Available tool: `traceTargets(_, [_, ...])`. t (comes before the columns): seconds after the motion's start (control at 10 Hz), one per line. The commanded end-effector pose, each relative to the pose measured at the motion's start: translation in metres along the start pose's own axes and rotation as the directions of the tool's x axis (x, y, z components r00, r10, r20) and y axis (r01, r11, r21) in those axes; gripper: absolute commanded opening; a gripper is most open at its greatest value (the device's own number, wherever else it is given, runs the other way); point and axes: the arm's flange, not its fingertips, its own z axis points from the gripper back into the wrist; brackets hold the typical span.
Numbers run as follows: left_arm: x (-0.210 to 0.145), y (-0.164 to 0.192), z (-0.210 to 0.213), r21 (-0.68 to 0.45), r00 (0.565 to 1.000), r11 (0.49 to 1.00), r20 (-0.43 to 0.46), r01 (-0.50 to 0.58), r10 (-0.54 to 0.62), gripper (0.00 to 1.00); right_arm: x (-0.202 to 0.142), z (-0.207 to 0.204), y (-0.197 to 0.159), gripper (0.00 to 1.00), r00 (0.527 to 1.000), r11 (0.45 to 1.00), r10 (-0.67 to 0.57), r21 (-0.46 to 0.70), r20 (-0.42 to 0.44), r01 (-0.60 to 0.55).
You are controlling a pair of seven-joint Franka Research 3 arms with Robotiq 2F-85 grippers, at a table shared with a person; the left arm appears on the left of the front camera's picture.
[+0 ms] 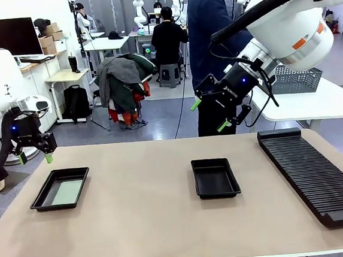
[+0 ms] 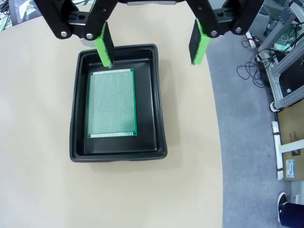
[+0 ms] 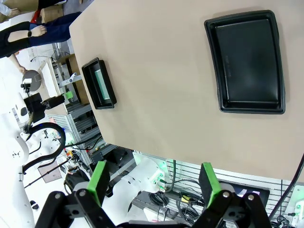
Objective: Inspect and transfer BCBs to ESD trays.
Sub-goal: Pick up the ESD tray and place it on the left side of the table.
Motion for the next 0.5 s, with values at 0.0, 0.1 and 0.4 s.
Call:
traceTargets(0.0, [-0.010, -0.001, 0.008, 0.011, 1.000, 1.000, -0.021, 0.002, -0.002, 0.84, 0.000, 0.000, 0.001, 1.00, 1.000, 1.000, -0.007, -0.010, 0.009, 0.007])
traceTargets(0.1, [-0.012, -0.001, 0.010, 0.006, 1.000, 1.000, -0.031, 0.000, 0.000, 0.84, 0.000, 0.000, 0.001, 1.00, 1.000, 1.000, -0.007, -0.010, 0.009, 0.007])
traceTargets(0.4, [-0.020, -0.001, 0.016, 0.002, 0.999, 1.000, -0.041, -0.011, 0.011, 1.00, 0.000, 0.000, 0.001, 1.00, 1.000, 1.000, -0.007, -0.010, 0.009, 0.007])
